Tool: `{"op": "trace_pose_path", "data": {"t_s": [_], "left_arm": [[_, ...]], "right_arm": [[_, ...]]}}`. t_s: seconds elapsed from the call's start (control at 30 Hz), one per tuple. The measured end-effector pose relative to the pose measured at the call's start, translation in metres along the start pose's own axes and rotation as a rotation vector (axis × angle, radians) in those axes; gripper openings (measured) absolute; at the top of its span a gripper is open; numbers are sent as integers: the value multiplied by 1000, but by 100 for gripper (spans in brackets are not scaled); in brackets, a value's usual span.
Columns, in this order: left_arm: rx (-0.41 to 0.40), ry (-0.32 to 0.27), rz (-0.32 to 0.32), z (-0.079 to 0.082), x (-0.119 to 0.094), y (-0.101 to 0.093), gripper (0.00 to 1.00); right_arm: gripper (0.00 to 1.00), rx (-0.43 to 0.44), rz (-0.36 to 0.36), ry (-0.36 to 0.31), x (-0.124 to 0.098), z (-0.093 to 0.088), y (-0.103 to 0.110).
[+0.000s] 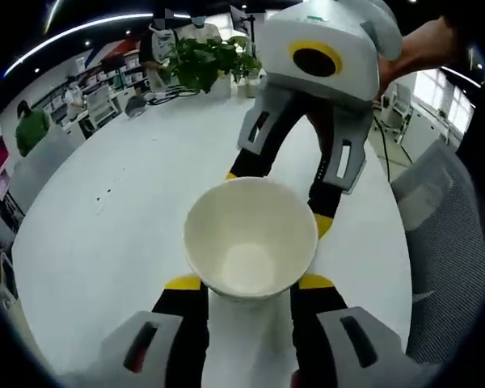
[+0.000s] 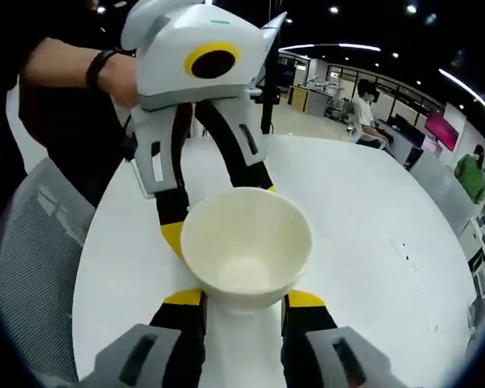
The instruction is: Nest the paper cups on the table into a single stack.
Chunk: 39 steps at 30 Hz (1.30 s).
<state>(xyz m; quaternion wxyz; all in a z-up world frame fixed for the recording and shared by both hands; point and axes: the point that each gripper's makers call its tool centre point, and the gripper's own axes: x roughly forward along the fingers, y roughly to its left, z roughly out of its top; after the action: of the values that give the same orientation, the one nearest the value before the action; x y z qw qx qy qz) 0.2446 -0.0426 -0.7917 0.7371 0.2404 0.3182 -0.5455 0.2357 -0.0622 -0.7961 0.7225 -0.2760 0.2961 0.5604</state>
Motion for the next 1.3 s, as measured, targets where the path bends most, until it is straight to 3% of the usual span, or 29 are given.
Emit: {"op": "trace_pose_path", "data": {"t_s": [0.4,0.57,0.67,0.97,1.3], "left_arm": [[-27,3,-24,0,6,-1,38],[-46,15,-9,-3,4,0,38],[-54,9,10,-6,-3,3,44],[-102,-34,86,-10,-27,11,52],[-188,-100,157,-20,-60,10,58]], "right_arm": [[35,21,-5,20,2,-6,2],[48,63,-37,21,6,-6,-3],[56,96,-57,5,5,-7,-4],[68,204,-109,-40,-9,-9,-5],[69,279,-166,-88,-28,-18,-12]]}}
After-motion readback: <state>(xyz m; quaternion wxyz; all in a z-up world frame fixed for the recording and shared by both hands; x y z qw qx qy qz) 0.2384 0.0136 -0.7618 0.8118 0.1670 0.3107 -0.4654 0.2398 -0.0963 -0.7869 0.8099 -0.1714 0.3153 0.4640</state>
